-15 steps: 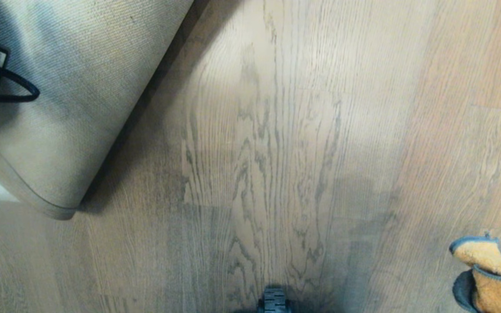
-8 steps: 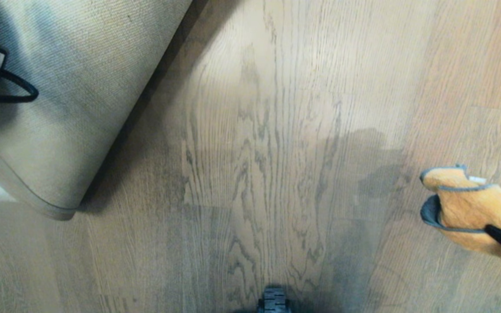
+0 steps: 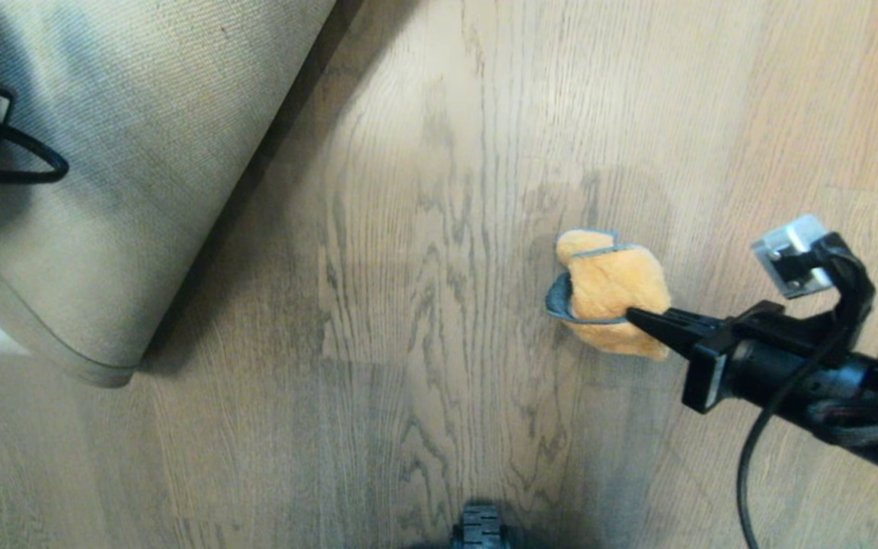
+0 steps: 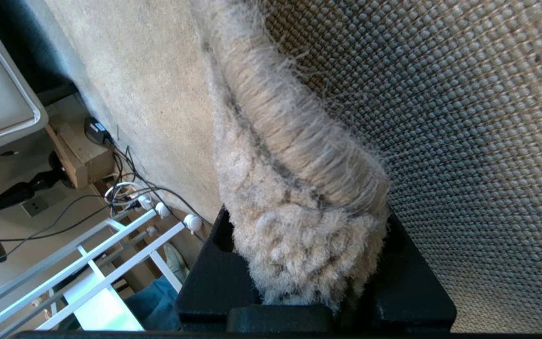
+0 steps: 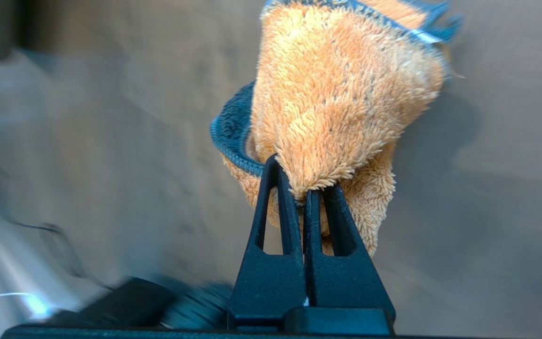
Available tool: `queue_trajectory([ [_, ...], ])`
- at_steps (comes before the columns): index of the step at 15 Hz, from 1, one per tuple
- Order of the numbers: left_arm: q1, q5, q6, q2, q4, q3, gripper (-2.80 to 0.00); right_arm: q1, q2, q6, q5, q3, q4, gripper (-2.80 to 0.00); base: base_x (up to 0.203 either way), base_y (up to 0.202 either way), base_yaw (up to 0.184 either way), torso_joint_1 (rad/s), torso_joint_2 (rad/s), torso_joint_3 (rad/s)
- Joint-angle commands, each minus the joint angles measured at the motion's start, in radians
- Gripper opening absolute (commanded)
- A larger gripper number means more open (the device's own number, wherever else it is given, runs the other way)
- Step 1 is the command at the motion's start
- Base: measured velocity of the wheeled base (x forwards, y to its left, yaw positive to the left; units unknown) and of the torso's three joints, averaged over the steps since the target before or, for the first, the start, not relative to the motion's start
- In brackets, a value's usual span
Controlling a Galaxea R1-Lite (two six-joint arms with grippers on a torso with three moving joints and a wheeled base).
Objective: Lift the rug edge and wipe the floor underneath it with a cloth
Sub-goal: Wipe the floor under the carpet with a rag
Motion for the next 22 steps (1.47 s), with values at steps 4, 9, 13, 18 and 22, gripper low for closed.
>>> queue_trajectory([
  [4, 0.001, 0.004, 0.003, 0.006, -0.001, 0.008, -2.80, 0.232, 0.287, 0.131, -0.083, -0.193, -0.033, -2.80, 0.000, 0.000, 0.000, 0.000, 0.00, 0.000],
  [9, -0.001, 0.004, 0.005, 0.003, 0.002, 0.010, -2.80, 0.366, 0.494, 0.179, -0.094, -0.325, -0.084, -2.80, 0.000, 0.000, 0.000, 0.000, 0.00, 0.000],
  [13, -0.012, 0.005, 0.005, 0.001, 0.002, 0.021, -2.80, 0.454, 0.658, 0.217, -0.131, -0.411, -0.178, -2.80, 0.000, 0.000, 0.000, 0.000, 0.00, 0.000],
  [18, -0.016, 0.023, 0.005, -0.002, 0.002, 0.030, -2.80, 0.474, 0.817, 0.246, -0.200, -0.650, -0.204, -2.80, 0.000, 0.000, 0.000, 0.000, 0.00, 0.000],
  [22, -0.015, 0.034, 0.007, -0.006, 0.002, 0.039, -2.80, 0.474, 0.909, 0.266, -0.278, -0.794, -0.206, -2.80, 0.000, 0.000, 0.000, 0.000, 0.00, 0.000],
])
